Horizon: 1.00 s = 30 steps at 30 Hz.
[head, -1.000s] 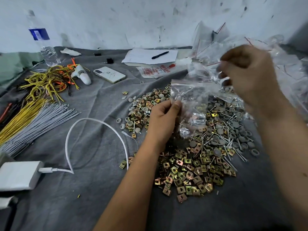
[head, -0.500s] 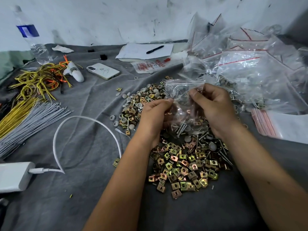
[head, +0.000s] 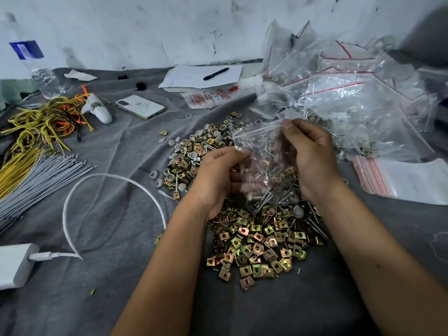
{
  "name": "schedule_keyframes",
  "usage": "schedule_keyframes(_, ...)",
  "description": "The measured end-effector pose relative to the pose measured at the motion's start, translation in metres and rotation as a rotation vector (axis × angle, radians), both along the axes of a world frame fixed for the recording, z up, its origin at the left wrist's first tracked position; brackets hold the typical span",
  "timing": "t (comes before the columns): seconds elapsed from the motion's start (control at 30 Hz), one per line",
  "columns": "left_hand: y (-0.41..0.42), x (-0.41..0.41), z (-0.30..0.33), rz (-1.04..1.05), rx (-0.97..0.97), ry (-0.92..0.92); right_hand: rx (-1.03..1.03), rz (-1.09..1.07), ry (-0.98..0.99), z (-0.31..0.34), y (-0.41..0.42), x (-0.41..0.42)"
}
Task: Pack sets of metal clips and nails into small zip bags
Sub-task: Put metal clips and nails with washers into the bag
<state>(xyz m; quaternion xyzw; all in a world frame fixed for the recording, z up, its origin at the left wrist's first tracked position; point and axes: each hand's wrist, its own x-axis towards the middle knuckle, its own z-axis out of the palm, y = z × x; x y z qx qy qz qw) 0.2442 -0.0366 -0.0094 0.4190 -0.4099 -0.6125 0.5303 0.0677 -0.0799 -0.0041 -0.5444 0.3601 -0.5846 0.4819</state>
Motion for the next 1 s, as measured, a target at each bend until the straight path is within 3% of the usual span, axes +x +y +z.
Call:
schedule_keyframes(0.17,-0.0031,0.0008,-0.0035,0.233,-0.130,-0.083,-0.005,0.064,0.098,0.0000,0.0036,0.0036)
schedule_keyframes(0.53,-0.0026,0.0018,-0.0006,0.385,-0.121,-0.270,-0.093,-0.112,0.114,-0.0089,-0.0036,0.0018)
schedule_keyframes(0.63,-0.0005,-0.0005,-0.0015,0.474,-0.221,-0.530,-0.183,-0.086,0.177,-0.0084,-0.0014,0.0013)
schedule_keyframes(0.7,0.0001,-0.0005,-0.0023,0.476,-0.369,-0.784,-0.279,-0.062,0.310,-0.0082,0.0005,0.0031)
schedule_keyframes(0.77,-0.0022,-0.0001,-0.0035,0.446,-0.479,-0.926,-0.390,-0.045,0.442,-0.0087,0.0020,0.0069)
schedule_keyframes(0.87,-0.0035,-0.0022,-0.0063,0.440,-0.590,-0.954,-0.484,-0.055,0.544,-0.0082,0.0022,0.0100)
schedule_keyframes(1.0,-0.0043,-0.0003,-0.0072,0.408,-0.591,-0.866,-0.515,-0.040,0.593,-0.0084,0.0015,0.0073)
